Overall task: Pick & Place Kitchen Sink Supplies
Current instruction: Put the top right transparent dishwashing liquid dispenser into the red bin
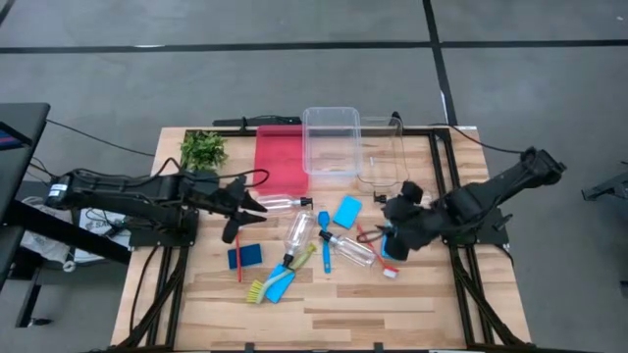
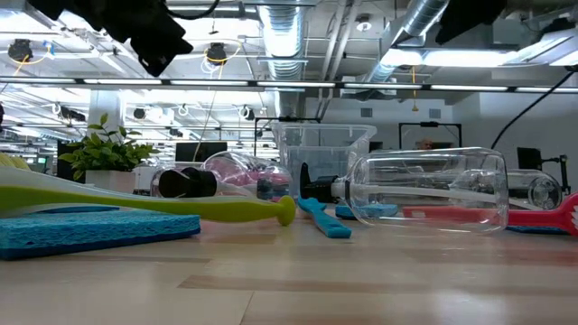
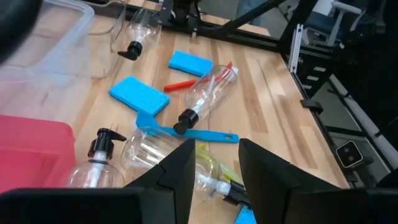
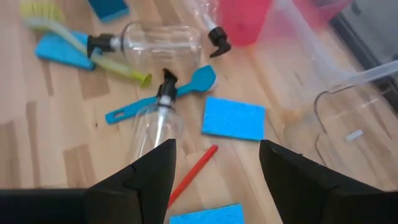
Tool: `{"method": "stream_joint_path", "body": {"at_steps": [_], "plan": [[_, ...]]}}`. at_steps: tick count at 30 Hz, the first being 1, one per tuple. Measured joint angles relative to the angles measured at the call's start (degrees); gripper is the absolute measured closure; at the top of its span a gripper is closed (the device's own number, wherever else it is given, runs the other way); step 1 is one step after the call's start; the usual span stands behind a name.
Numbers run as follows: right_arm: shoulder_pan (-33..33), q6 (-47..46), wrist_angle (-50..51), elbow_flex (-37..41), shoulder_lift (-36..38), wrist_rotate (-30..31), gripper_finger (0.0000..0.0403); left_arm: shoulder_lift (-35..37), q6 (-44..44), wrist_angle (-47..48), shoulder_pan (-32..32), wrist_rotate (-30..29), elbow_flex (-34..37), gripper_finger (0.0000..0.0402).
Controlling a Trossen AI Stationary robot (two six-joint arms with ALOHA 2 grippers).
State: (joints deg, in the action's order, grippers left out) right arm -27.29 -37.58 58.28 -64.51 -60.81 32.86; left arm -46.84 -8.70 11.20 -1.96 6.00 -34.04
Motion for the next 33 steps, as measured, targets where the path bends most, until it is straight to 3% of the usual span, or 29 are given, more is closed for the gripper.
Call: {"method": "stream_joint_path", "body": {"at_steps": [15,33], "plan": [[0.11,0.54,13.71,-0.02,-10.42,0.63,0.0178,-0.25,-0.28,-2.69,0.0,0.0,0.02,0.0277],[1.1,1.09,15.28,-0.02,-20.42,0.43,0.0178,-0.25,-0.77,-3.94,0.02,0.04,0.02,0.0277]]}}
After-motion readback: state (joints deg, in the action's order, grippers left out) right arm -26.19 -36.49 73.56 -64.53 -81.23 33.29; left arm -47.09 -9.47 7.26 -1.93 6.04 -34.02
